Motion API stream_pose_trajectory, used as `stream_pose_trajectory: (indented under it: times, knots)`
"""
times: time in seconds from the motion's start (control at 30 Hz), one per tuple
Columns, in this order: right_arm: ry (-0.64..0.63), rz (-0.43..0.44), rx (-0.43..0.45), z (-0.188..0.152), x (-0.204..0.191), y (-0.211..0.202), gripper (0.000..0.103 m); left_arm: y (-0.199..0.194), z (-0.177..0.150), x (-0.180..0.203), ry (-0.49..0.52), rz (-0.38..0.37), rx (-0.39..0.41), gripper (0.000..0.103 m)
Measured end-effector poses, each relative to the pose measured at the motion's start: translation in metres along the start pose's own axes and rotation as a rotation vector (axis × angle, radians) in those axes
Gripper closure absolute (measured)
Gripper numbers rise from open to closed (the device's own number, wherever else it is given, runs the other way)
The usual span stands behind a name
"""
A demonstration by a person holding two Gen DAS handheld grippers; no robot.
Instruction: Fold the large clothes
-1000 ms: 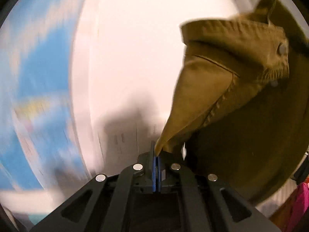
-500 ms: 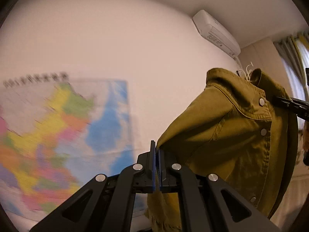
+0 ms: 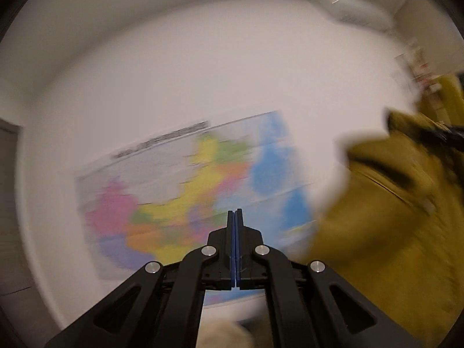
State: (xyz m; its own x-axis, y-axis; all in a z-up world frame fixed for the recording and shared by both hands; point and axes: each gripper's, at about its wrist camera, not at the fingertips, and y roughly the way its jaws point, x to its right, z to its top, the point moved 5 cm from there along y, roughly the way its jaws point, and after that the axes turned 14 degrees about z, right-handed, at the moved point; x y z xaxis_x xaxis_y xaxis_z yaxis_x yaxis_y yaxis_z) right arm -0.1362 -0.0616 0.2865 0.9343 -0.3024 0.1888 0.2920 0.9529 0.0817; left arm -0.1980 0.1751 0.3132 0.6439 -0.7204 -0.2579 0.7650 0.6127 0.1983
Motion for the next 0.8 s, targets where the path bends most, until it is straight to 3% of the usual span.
stream_pose_trajectory:
  times: [0.1, 0.17, 0.23, 0.3, 0.33, 0.37, 0.4, 0.43, 0.5, 0.53, 0.6, 0.67, 0.7, 0.8]
  knots:
    - [0.153, 0.048, -0.106, -0.068, 0.038, 0.076, 0.094, 0.065, -0.051, 0.005, -0.013, -0.010, -0.184, 0.103]
    - [0.256, 0.051, -0.185, -0.116, 0.062, 0.119, 0.094, 0.111, -0.114, 0.031, 0.036, -0.089, -0.364, 0.103]
    - [0.347, 0.031, -0.322, -0.183, 0.088, 0.169, 0.094, 0.143, -0.184, 0.063, 0.081, -0.205, -0.537, 0.103]
    - [0.398, 0.018, -0.424, -0.235, 0.096, 0.207, 0.094, 0.164, -0.242, 0.080, 0.126, -0.156, -0.657, 0.103]
    - [0.445, 0.011, -0.493, -0.271, 0.104, 0.223, 0.094, 0.173, -0.269, 0.090, 0.119, -0.213, -0.723, 0.101]
    - [0.476, 0.012, -0.533, -0.296, 0.109, 0.228, 0.094, 0.178, -0.292, 0.102, 0.100, -0.329, -0.798, 0.094]
    - [0.501, 0.000, -0.570, -0.319, 0.113, 0.235, 0.094, 0.182, -0.318, 0.110, 0.076, -0.400, -0.905, 0.094]
    - [0.498, -0.007, -0.584, -0.330, 0.112, 0.237, 0.094, 0.185, -0.335, 0.113, 0.061, -0.414, -0.960, 0.094]
    - [0.533, -0.014, -0.594, -0.342, 0.122, 0.241, 0.094, 0.181, -0.345, 0.120, 0.005, -0.542, -0.987, 0.084]
    - [0.535, -0.018, -0.592, -0.344, 0.127, 0.242, 0.094, 0.179, -0.345, 0.122, -0.027, -0.608, -0.999, 0.074]
    - [0.532, -0.019, -0.577, -0.336, 0.131, 0.243, 0.094, 0.168, -0.327, 0.128, -0.077, -0.777, -0.965, 0.049]
    - [0.521, -0.014, -0.560, -0.330, 0.128, 0.238, 0.094, 0.141, -0.317, 0.142, -0.078, -0.863, -0.908, 0.020]
    - [0.516, -0.012, -0.554, -0.328, 0.129, 0.235, 0.094, 0.132, -0.318, 0.152, -0.045, -0.891, -0.914, 0.018]
    - [0.497, 0.005, -0.534, -0.316, 0.130, 0.235, 0.094, 0.119, -0.341, 0.177, 0.041, -0.930, -1.036, 0.019]
